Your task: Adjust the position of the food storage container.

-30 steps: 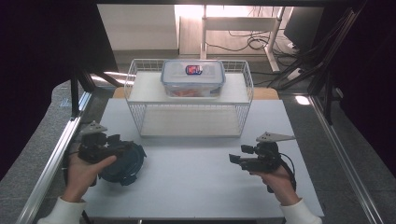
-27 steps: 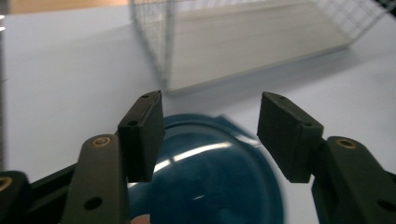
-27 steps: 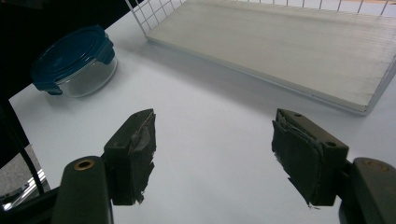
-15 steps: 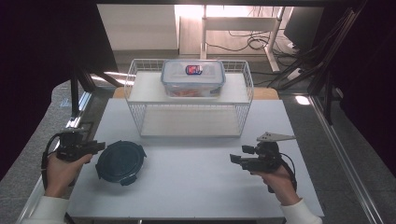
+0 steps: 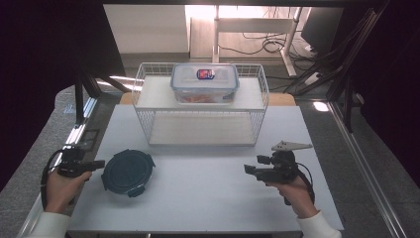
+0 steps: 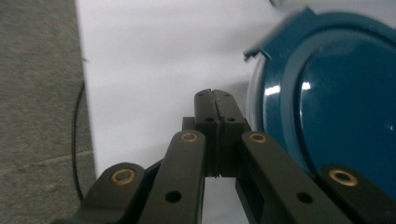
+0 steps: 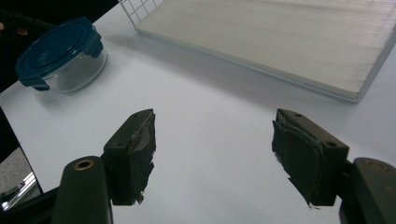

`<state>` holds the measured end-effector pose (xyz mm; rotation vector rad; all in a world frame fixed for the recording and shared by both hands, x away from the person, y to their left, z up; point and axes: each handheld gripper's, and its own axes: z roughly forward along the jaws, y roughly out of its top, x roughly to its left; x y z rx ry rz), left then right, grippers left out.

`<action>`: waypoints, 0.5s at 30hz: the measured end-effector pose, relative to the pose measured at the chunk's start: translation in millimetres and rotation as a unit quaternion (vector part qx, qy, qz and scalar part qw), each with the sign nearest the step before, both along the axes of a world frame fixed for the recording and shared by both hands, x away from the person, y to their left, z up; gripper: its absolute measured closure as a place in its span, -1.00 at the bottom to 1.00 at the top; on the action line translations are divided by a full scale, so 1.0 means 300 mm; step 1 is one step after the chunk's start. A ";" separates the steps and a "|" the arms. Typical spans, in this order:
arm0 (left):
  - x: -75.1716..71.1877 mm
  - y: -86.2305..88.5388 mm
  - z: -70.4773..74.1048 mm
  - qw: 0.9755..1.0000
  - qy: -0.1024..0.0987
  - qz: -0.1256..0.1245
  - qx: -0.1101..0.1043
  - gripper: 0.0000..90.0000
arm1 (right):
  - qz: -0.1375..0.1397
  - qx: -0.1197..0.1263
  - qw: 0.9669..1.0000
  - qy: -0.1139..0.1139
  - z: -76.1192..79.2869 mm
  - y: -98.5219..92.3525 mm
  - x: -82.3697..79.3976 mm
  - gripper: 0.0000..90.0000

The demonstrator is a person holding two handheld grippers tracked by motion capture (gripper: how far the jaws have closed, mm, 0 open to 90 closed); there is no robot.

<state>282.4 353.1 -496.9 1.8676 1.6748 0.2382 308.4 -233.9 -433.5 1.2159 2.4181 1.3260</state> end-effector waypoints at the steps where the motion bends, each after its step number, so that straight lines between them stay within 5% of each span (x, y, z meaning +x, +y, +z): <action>1: 0.001 -0.004 -0.003 1.000 0.003 -0.003 0.005 1.00 | -0.002 -0.001 1.000 0.001 -0.002 -0.001 0.002 -0.34; 15: 0.012 -0.030 -0.009 1.000 -0.003 -0.009 0.007 1.00 | -0.006 -0.005 1.000 0.008 -0.014 0.012 0.008 -0.34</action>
